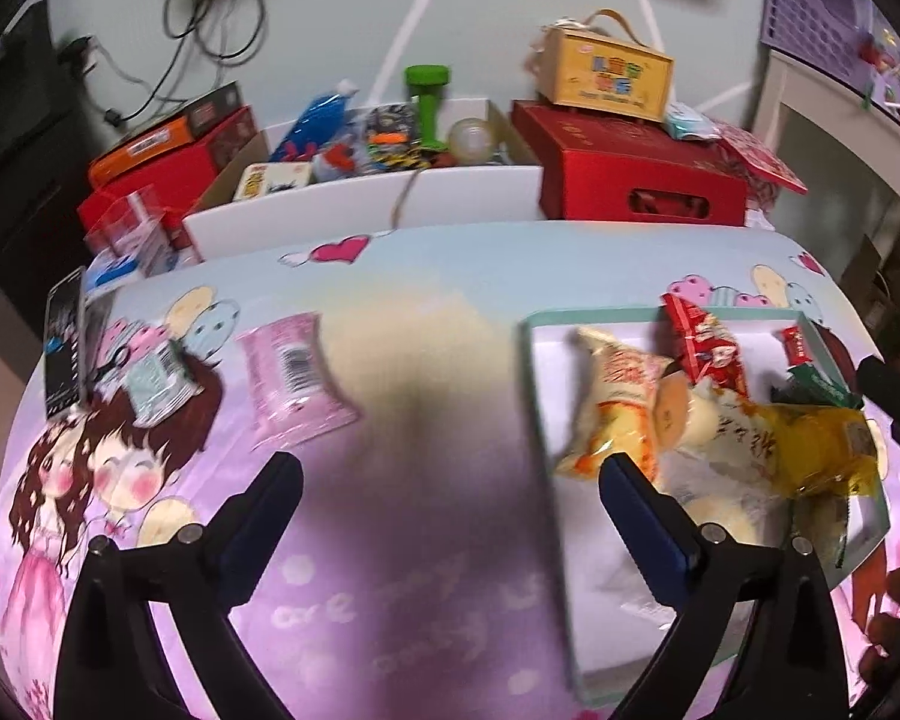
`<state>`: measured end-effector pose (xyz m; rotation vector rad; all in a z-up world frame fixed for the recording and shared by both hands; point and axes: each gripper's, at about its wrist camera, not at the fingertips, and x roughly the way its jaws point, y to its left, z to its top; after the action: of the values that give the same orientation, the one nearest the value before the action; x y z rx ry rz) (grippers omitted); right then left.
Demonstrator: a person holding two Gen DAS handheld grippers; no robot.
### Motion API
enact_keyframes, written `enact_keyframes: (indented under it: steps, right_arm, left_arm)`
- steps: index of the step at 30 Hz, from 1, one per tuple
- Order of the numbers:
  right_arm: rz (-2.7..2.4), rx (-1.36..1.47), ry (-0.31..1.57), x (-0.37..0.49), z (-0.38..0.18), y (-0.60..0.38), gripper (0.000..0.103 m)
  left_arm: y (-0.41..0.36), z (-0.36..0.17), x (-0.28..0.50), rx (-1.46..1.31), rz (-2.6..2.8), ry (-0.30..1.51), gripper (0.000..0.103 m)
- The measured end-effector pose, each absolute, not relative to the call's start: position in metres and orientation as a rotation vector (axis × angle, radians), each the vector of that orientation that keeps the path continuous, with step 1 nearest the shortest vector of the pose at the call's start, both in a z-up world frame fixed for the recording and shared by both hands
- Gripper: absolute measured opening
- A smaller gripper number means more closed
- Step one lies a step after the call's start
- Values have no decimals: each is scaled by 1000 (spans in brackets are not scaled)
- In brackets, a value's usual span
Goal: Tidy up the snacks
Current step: 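Open both tools to drop the cake and yellow pack into the tray, then move both tools back over the cloth toward the green and pink packs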
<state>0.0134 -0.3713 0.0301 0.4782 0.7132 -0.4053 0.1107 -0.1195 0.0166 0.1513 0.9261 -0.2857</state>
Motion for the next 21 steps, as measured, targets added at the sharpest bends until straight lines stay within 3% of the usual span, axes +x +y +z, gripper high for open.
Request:
enact_keyframes:
  steps: [21]
  right_arm:
    - [-354, 361, 711, 26, 41, -328, 103]
  left_arm:
    - [-57, 9, 107, 22, -219, 952, 100]
